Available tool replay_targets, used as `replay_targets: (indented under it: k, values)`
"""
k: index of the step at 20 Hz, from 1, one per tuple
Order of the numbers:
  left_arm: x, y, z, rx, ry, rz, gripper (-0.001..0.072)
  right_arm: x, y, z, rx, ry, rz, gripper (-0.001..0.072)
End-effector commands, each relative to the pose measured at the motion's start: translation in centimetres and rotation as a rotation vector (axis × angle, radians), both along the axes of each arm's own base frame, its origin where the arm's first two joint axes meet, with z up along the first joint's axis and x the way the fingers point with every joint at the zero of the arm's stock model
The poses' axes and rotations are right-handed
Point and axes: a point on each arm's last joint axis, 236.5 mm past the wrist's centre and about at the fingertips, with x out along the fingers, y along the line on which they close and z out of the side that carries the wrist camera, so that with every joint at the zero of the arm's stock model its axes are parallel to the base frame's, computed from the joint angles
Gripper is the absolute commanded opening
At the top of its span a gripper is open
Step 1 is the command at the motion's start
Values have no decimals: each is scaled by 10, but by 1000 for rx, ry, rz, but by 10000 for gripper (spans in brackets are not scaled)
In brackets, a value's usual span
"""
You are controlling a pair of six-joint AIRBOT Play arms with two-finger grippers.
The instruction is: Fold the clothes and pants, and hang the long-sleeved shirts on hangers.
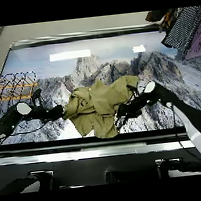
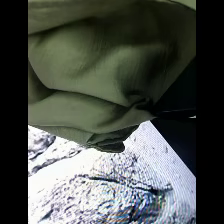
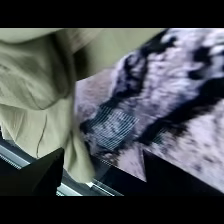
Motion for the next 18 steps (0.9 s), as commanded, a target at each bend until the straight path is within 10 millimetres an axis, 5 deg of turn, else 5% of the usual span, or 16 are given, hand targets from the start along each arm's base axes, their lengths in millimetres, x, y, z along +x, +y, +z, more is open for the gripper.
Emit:
replay_targets:
  k: [1, 4, 5, 7, 9, 11, 14, 16, 18]
  values:
    - [0, 0, 0, 0, 1, 1, 16, -13, 40, -15, 11, -22, 4, 570]
    - [0, 0, 0, 0, 1, 1, 17, -13, 68, -20, 55, -18, -24, 512]
    - [0, 0, 0, 0, 1, 1, 17, -12, 73, -20, 63, -28, -28, 393]
    - [0, 0, 0, 0, 0, 0, 17, -10, 77, -14, 75, -35, -28, 29]
    - [7, 1, 12, -1, -33, -8, 16, 20, 66, 20, 88, -136, -46, 24]
    - [32, 2, 48, 9, -151, -46, 15, 84, 25, 89, 50, -338, -159, 24]
    - [81, 11, 146, 54, -424, -94, 15, 157, -57, 254, 21, -748, -297, 24]
    - [102, 31, 230, 131, -617, -86, 15, 160, -109, 364, -39, -997, -360, 25]
    - [102, 46, 315, 183, -794, -59, 15, 134, -149, 463, -119, -1230, -424, 25]
